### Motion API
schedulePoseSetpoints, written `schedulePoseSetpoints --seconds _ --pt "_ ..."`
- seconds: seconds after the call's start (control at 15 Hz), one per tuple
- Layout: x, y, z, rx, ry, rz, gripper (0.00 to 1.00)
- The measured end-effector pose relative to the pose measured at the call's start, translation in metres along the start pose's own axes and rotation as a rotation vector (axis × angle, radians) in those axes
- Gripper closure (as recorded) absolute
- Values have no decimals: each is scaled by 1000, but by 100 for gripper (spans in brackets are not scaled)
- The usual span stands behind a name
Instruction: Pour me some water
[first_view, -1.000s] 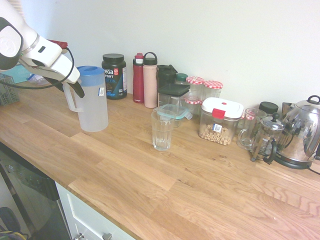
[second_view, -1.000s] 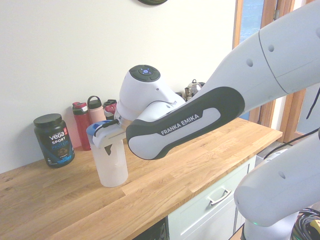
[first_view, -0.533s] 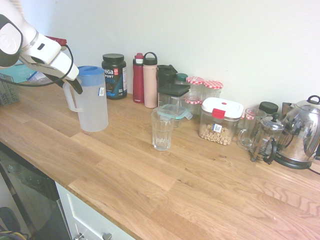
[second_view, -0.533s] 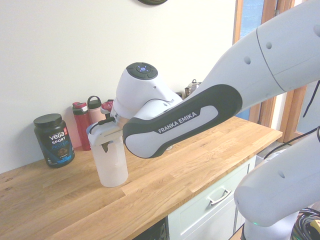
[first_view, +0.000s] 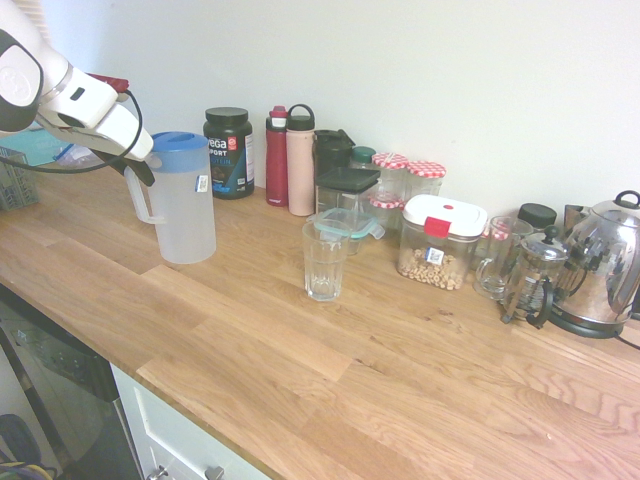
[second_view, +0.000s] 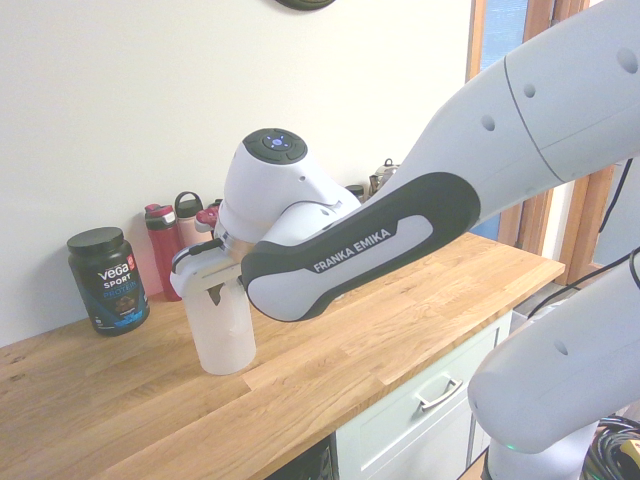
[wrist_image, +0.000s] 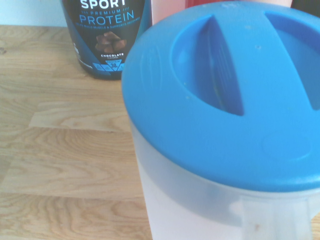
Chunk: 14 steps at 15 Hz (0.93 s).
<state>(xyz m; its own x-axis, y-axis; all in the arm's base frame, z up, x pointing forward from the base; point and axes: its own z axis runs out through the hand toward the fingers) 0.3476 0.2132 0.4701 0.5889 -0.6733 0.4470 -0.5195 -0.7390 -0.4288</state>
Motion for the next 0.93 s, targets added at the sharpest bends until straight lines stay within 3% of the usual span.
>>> schedulePoseSetpoints --seconds 0.67,0.93 --pt "8 4 0 -10 7 19 100" --pt "12 13 -37 -29 13 10 100"
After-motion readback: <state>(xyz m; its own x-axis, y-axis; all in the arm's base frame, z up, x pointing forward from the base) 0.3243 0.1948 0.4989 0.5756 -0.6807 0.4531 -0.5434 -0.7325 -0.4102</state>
